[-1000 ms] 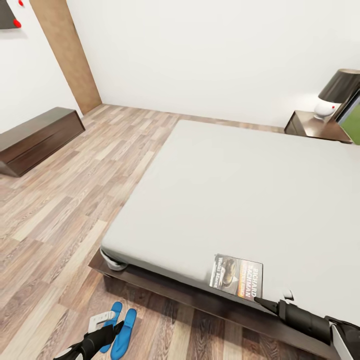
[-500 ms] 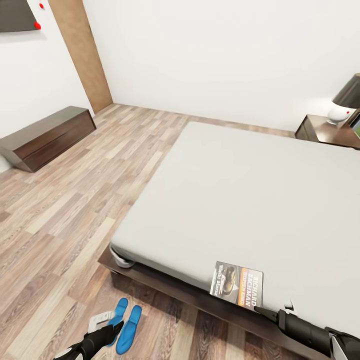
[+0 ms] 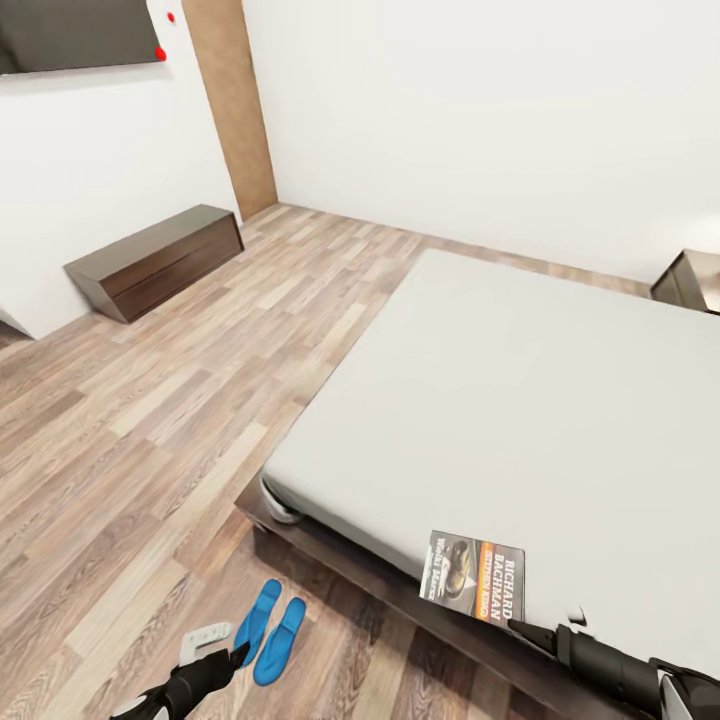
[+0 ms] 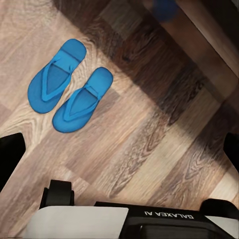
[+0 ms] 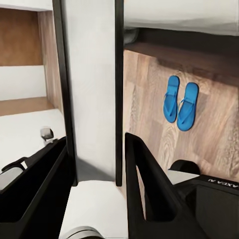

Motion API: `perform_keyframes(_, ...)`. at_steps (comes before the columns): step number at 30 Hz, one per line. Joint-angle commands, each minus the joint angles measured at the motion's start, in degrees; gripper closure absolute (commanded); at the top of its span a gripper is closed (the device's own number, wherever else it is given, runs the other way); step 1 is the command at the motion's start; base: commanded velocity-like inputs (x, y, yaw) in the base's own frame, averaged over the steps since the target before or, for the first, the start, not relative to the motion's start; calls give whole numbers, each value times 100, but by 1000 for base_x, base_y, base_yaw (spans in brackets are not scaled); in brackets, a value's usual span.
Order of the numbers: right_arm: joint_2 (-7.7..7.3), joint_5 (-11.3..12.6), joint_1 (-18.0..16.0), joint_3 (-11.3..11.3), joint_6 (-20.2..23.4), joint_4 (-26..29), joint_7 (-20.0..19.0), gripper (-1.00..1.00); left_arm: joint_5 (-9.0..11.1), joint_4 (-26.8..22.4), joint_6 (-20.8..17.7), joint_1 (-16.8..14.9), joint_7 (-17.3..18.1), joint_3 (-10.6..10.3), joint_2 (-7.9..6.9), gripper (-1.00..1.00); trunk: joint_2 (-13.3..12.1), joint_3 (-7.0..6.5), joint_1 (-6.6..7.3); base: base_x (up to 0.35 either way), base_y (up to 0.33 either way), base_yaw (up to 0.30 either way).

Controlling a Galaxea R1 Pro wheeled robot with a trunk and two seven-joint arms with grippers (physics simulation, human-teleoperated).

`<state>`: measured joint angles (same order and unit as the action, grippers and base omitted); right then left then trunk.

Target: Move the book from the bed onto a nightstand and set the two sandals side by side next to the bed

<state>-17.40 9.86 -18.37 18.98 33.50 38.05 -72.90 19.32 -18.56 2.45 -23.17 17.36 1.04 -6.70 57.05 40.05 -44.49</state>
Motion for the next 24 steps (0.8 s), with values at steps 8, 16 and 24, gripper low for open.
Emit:
perform_keyframes(8,-1,25,0,7,51,1,-5,100,19,10,10,-7,30,10,2,-100,-319,-141,176,0,0,294)
perform_keyframes(16,-1,25,0,3,51,0,-5,100,19,10,10,-7,30,10,2,-100,-640,-284,352,0,0,295)
perform_keyframes(24,-1,25,0,2,51,-6,-5,100,19,12,10,-8,30,10,6,-100,-961,-428,527,0,0,295)
